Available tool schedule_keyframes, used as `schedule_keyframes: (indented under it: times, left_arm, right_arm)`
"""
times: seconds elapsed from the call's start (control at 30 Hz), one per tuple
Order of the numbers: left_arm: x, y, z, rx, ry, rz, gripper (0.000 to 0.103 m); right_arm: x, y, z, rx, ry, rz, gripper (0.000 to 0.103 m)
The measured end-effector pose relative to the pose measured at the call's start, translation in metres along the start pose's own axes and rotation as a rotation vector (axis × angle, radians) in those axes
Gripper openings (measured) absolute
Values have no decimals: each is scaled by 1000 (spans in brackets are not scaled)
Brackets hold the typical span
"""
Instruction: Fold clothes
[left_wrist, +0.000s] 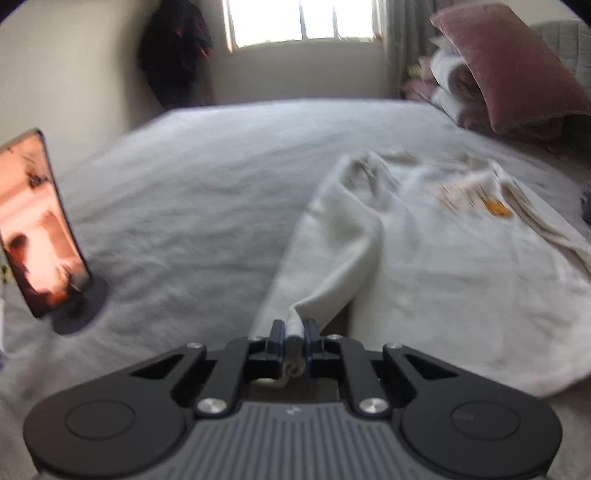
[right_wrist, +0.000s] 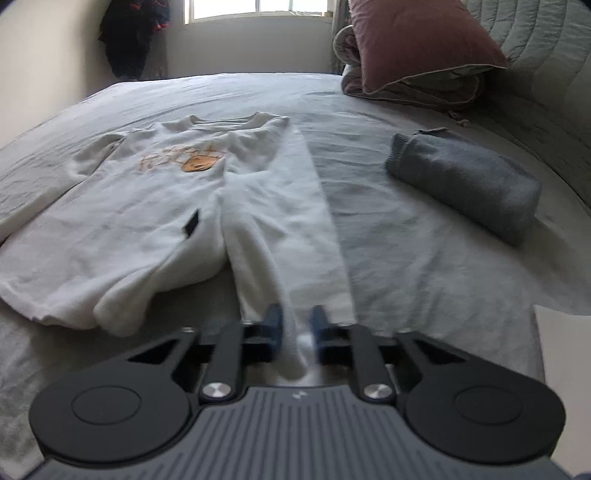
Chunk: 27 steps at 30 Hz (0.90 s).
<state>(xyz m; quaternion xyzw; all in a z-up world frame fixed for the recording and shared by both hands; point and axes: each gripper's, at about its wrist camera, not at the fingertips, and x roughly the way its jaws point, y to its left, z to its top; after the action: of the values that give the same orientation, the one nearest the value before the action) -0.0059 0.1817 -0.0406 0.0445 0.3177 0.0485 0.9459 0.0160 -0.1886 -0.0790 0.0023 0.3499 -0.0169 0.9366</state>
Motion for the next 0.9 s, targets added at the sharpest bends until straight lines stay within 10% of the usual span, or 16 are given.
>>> schedule_keyframes:
  times: [0.3,0.53,0.9]
  left_arm:
    - [15,42,32,1,-114,286,10]
    - [33,64,36,-117,-19,296,16]
    - [6,59,15,-338,152,-100,39]
  right_arm:
    - [-24,-40,29,13,-159,-266,4]
    - [-29,-84,46,118,-169,-441,3]
    - [-41,-59,37,314,-38,50,46]
